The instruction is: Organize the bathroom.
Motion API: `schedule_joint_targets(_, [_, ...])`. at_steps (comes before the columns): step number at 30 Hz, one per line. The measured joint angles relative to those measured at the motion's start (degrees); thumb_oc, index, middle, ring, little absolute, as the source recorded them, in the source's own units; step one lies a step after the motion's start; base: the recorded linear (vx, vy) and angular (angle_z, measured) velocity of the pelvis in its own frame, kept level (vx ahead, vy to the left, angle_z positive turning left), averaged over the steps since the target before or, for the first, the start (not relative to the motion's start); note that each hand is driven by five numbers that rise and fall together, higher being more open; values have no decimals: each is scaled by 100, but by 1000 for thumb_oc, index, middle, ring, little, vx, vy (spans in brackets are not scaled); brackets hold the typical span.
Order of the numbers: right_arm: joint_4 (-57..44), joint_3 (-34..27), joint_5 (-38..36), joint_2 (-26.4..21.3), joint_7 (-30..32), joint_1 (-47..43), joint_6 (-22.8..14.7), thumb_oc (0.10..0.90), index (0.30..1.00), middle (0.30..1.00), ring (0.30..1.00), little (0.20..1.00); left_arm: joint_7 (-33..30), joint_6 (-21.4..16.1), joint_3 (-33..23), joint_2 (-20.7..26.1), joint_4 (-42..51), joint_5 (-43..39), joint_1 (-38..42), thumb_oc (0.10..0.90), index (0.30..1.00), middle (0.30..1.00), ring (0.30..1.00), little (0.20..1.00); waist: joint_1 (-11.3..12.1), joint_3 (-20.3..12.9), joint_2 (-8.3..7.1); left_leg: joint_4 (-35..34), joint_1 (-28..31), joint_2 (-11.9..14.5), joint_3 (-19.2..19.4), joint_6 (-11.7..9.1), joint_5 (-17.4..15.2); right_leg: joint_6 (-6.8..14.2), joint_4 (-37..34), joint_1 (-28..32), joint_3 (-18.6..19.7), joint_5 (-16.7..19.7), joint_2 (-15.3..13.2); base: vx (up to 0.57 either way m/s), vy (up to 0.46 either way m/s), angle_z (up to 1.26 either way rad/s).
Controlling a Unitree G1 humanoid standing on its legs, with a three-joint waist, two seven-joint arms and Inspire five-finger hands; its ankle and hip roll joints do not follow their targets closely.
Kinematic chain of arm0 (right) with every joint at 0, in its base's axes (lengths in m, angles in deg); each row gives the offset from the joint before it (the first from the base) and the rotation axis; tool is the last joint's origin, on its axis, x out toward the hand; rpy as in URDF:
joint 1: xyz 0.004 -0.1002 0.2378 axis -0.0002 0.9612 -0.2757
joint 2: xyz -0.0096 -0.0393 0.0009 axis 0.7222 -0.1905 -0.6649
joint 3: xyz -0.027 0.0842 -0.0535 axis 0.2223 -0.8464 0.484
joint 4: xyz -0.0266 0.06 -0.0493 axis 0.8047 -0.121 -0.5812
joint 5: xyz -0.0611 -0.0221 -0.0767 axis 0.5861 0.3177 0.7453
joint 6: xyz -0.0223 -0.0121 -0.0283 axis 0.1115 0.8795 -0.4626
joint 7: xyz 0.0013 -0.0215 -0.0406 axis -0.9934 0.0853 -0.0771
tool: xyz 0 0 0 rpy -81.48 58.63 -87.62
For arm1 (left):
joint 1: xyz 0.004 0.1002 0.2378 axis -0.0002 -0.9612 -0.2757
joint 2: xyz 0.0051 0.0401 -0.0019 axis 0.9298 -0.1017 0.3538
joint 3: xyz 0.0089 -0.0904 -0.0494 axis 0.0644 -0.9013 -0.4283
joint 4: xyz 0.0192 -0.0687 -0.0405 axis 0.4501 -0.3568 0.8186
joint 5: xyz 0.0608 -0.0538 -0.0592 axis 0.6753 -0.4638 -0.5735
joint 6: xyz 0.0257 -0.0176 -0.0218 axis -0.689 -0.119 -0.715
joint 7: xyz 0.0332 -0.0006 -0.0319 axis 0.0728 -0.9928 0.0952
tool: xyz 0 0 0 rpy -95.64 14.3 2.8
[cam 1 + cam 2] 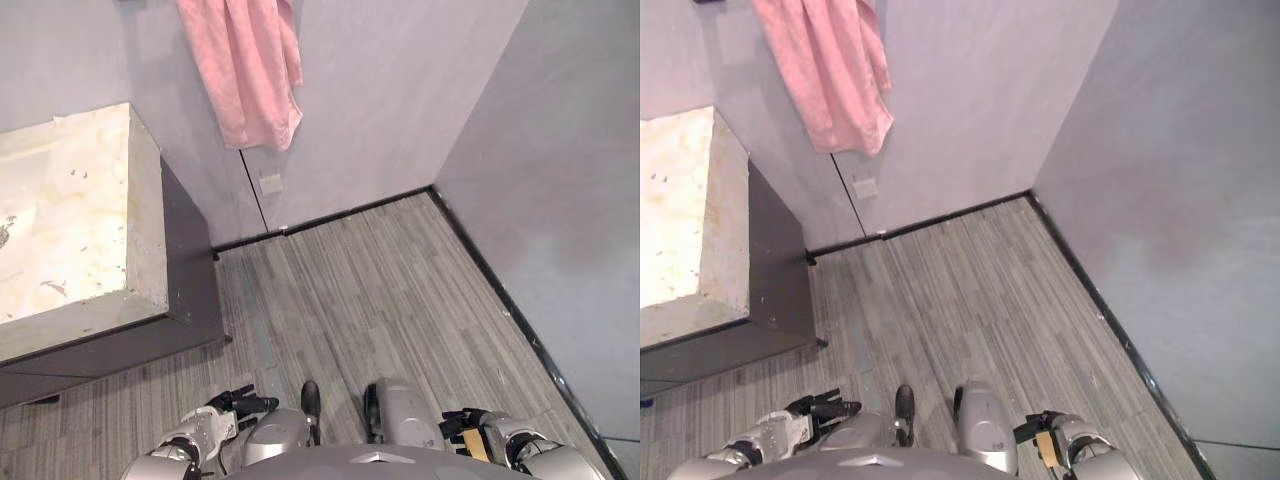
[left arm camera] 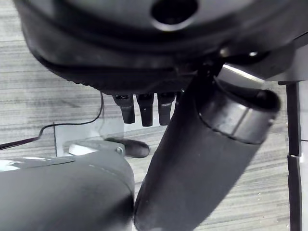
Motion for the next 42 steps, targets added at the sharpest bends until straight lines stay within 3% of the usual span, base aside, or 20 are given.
schedule_joint_targets(3, [194,-11,0,227,-142,280,43,800,900,900,900,900,38,-27,4,-62,1,-34,119,800,900,900,900,900,-106,146,-40,162,-179,-350,-113,43,-81,412,-2747,49,64,274,-528,298,-162,25])
schedule_joint_targets(4, [257,-72,15,283,-214,295,45,800,900,900,900,900,66,-44,-20,-70,11,-51,142,800,900,900,900,900,-164,265,-2,259,-200,-415,-132,40,-151,403,-3371,84,228,428,-626,424,-341,36])
schedule_joint_targets(7, [295,-224,25,448,-458,435,115,800,900,900,900,900,61,-182,-341,-190,16,-81,12,800,900,900,900,900,-232,422,72,748,-201,-260,-163,-94,-560,251,-2898,111,105,782,-631,325,-324,23])
schedule_joint_targets(9, [355,-175,5,446,-598,446,145,800,900,900,900,900,48,-236,-347,-174,9,-82,0,800,900,900,900,900,-251,391,92,969,-216,24,-451,-369,-839,201,-2043,334,365,766,-395,225,-213,33])
schedule_joint_targets(11, [337,-150,-2,448,-568,366,118,800,900,900,900,900,84,-277,-344,-103,9,-119,10,800,900,900,900,900,-267,384,71,1081,-238,297,-542,-626,-997,239,-2032,442,78,960,-205,230,-179,24])
schedule_joint_targets(12, [335,-139,-30,385,-508,283,81,800,900,900,900,900,38,-273,-338,-103,-7,-128,2,800,900,900,900,900,-270,376,78,1195,-233,548,-530,-709,-1084,83,-1791,408,-16,866,15,247,-198,19])
schedule_joint_targets(15, [195,-58,-32,148,-327,178,-55,800,900,900,900,900,-15,-272,-302,-113,-34,-172,4,800,900,900,900,900,-273,312,112,1282,-213,797,-492,-769,-1126,-223,-1346,299,-171,502,248,194,-161,4])
schedule_joint_targets(19, [110,-121,-37,13,-258,81,-109,800,900,900,900,900,-59,-269,-275,-102,-83,-306,7,800,900,900,900,900,-285,246,38,1255,-291,913,-623,-1021,-770,-371,-1218,285,-288,250,385,248,-187,20])
schedule_joint_targets(24, [116,-235,-58,349,-230,125,-70,800,900,900,900,900,-259,-270,-431,-101,-320,-516,-55,800,900,900,900,900,-221,-172,-184,1526,-441,917,-842,-1474,54,-542,-1782,809,-469,175,410,206,-177,41])
schedule_joint_targets(26, [129,-223,-182,358,-196,231,-36,800,900,900,900,900,-304,-356,-716,-197,-316,-521,-20,800,900,900,900,900,-196,-405,-190,3150,-1373,878,-910,-1518,530,-888,-2026,1085,-512,210,506,217,-179,54])
schedule_joint_targets(27, [151,-213,-275,338,-180,261,8,800,900,900,900,900,-304,-410,-747,-198,-203,-519,-6,800,900,900,900,900,-135,-408,-266,3792,-1761,933,-730,-1334,695,-972,-2080,1187,-573,219,513,241,-34,33])
schedule_joint_targets(28, [166,-218,-287,309,-165,279,20,800,900,900,900,900,-308,-410,-732,-177,-88,-506,10,800,900,900,900,900,-113,-470,-218,4053,-2067,928,-514,-1188,591,-1022,-2129,1280,-611,162,518,279,83,21])
schedule_joint_targets(29, [186,-218,-351,282,-136,286,27,800,900,900,900,900,-365,-397,-688,-153,-37,-479,28,800,900,900,900,900,-122,-451,-263,3641,-2160,1015,-31,-886,383,-970,-2321,1460,-677,155,537,252,149,16])
schedule_joint_targets(30, [199,-217,-454,254,-100,308,35,800,900,900,900,900,-459,-380,-526,-107,2,-452,4,800,900,900,900,900,-138,-465,-236,2507,-1963,1009,409,-839,300,-826,-2511,1624,-759,238,556,266,178,10])
schedule_joint_targets(31, [238,-216,-488,196,-102,354,49,800,900,900,900,900,-496,-337,-341,-90,8,-352,-41,800,900,900,900,900,-189,-491,-138,1141,-1759,992,632,-866,335,-789,-2664,1729,-803,263,650,231,137,7])
schedule_joint_targets(33, [240,-220,-526,120,-71,397,3,800,900,900,900,900,-513,-279,-230,-129,10,-299,-100,800,900,900,900,900,-281,-473,135,-680,-1654,824,401,-1125,651,-766,-2938,1922,-845,306,953,178,81,3])
schedule_joint_targets(36, [244,-216,-540,120,-56,398,-11,800,900,900,900,900,-444,-289,-440,-158,104,-266,0,800,900,900,900,900,-193,-296,95,-307,-1737,661,73,-1046,708,-886,-3093,2225,-720,389,1083,258,101,-46])
schedule_joint_targets(37, [239,-215,-542,135,-12,414,-31,800,900,900,900,900,-523,-236,-429,-167,67,-241,-70,800,900,900,900,900,-250,-282,-37,-146,-1361,563,-121,-959,649,-879,-3213,2489,-472,336,1075,168,76,-56])
schedule_joint_targets(40, [221,-216,-550,119,20,421,-84,800,900,900,900,900,-541,-132,-387,-169,10,-225,-75,800,900,900,900,900,-303,-298,-50,-28,-1138,556,-75,-941,626,-839,-3232,2573,-315,301,1076,120,76,-57])
schedule_joint_targets(42, [171,-221,-499,204,46,529,-110,800,900,900,900,900,-658,-41,-310,-107,-99,-46,-17,800,900,900,900,900,-547,-215,-111,-271,-703,414,111,-604,710,-523,-2857,2474,-161,73,914,90,133,-27])
